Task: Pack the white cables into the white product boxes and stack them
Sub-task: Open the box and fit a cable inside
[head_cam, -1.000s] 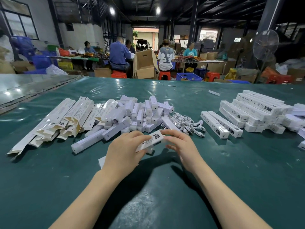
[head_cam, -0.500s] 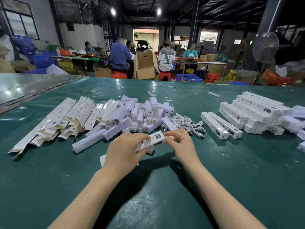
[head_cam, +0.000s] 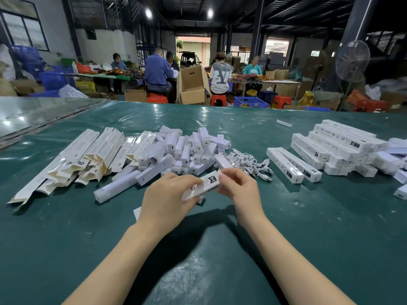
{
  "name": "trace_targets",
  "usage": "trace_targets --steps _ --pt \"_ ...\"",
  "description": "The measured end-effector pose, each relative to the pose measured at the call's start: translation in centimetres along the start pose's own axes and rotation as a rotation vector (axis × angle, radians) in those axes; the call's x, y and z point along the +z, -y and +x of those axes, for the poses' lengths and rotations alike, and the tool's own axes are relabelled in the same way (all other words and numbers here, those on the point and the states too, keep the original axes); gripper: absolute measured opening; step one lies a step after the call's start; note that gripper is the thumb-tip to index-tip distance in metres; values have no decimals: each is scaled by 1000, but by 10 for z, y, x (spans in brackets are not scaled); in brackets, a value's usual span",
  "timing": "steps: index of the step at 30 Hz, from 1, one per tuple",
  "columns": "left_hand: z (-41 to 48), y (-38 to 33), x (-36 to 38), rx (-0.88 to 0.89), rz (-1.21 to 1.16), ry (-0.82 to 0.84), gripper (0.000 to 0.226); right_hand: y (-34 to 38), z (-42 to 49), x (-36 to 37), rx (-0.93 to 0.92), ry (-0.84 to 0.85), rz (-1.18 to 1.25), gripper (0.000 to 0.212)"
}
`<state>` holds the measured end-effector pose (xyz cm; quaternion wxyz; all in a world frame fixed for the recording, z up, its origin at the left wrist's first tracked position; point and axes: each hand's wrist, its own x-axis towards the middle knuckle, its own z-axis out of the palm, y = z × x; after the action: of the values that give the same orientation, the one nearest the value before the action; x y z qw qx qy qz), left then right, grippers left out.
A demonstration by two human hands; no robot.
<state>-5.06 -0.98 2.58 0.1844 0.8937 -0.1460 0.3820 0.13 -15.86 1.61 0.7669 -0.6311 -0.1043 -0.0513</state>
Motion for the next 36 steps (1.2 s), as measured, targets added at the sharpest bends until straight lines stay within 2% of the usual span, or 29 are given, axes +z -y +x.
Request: trace_targets --steps 3,5,9,11,16,18,21,25,28,30,32,34,36 --pt "0 -1 1 14 -11 -8 40 3 2 -3 183 -27 273 19" --pt "0 -2 2 21 -14 -4 40 2 2 -1 245 -65 356 20" --pt "-2 -3 4 44 29 -13 38 -4 -1 7 106 -215 61 7" --pt "-1 -5 5 36 55 -35 40 -6 -7 18 47 -251 58 13" --pt "-1 -6 5 -108 94 -94 44 -10 -24 49 136 -57 285 39" --pt "-1 -5 3 -156 88 -100 42 -7 -21 45 202 -41 405 37" --pt "0 -8 4 -157 39 -80 41 -3 -16 33 218 -109 525 25" --pt "1 -5 1 -201 -29 -65 33 -6 -17 26 30 -106 187 22" --pt "6 1 -9 -233 -76 -39 28 -6 -17 26 -130 -50 -128 30" --pt "9 4 -16 -205 -84 69 26 -3 -16 22 -307 35 -385 43" --pt "9 6 -23 -148 -70 205 30 -4 -13 12 -482 199 -719 56" --pt "9 9 -26 -114 -30 288 40 -4 -9 4 -649 334 -1034 51" --pt "10 8 -25 -49 24 282 45 -2 -7 1 -698 342 -1054 35"
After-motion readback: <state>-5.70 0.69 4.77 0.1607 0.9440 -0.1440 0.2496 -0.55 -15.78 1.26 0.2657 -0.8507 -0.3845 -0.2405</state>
